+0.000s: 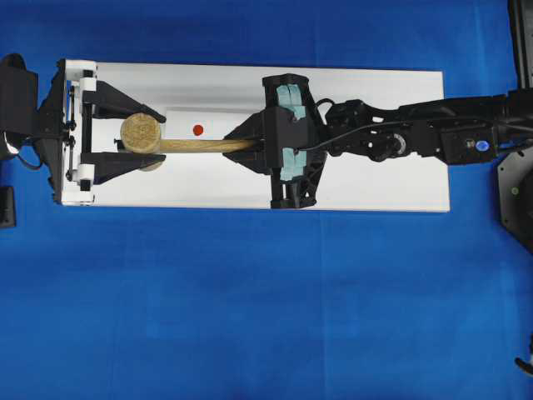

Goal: Hit the mark with a hammer.
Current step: 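Open the right gripper, slide it along the handle, and regrasp, then open the left gripper and withdraw it from the mallet head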

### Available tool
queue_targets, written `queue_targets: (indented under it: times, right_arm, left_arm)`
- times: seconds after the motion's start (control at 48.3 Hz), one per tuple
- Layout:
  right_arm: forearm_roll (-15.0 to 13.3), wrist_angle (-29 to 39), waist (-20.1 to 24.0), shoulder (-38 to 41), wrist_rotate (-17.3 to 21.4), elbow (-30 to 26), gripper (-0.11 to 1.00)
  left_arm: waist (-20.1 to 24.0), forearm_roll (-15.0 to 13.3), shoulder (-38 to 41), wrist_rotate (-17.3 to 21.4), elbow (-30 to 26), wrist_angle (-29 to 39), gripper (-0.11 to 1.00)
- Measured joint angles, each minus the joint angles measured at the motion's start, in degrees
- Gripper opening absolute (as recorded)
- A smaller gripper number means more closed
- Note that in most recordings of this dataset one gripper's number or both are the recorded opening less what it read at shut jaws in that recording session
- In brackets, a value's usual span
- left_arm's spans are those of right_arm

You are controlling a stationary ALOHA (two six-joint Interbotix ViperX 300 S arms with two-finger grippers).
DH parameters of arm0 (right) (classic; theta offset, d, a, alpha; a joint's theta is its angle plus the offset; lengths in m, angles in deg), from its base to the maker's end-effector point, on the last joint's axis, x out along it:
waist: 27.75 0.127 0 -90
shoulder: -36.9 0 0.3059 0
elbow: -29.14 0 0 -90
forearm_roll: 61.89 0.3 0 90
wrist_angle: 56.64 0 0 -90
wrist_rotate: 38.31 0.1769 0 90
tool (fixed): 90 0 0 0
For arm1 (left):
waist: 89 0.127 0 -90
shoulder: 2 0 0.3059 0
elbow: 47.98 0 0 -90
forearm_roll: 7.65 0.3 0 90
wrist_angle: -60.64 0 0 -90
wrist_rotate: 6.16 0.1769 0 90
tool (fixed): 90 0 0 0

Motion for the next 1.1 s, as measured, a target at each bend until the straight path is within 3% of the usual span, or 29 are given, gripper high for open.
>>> queue_targets:
  times: [0.538, 0.58, 0.663, 0.725, 0.89, 1.098]
  right_arm:
    - [0.00, -0.26, 0.00, 0.00, 0.00, -0.09, 0.02]
    - [0.00, -0.26, 0.00, 0.00, 0.00, -0.09, 0.02]
    - [-0.09, -0.26, 0.00, 0.00, -0.26, -0.09, 0.02]
    - [-0.09, -0.18, 0.00, 0.09, -0.26, 0.09, 0.02]
    - [-0.09, -0.18, 0.00, -0.44, -0.18, 0.53, 0.02]
    - [0.00, -0.18, 0.00, -4.57, 0.35, 4.92, 0.02]
  left_arm:
    - [0.00, 0.00, 0.00, -0.09, -0.18, 1.14, 0.48]
    - [-0.09, 0.00, 0.00, -0.18, -0.18, 1.23, 0.53]
    - [-0.26, 0.00, -0.18, -0.53, -0.26, 1.23, 0.76]
    - [-0.26, 0.00, -0.26, -0.53, -0.26, 1.14, 0.87]
    - [-0.18, 0.00, -1.14, -0.53, -0.35, 1.23, 0.78]
    - [0.26, 0.00, -7.12, -0.70, 2.20, 4.22, 0.79]
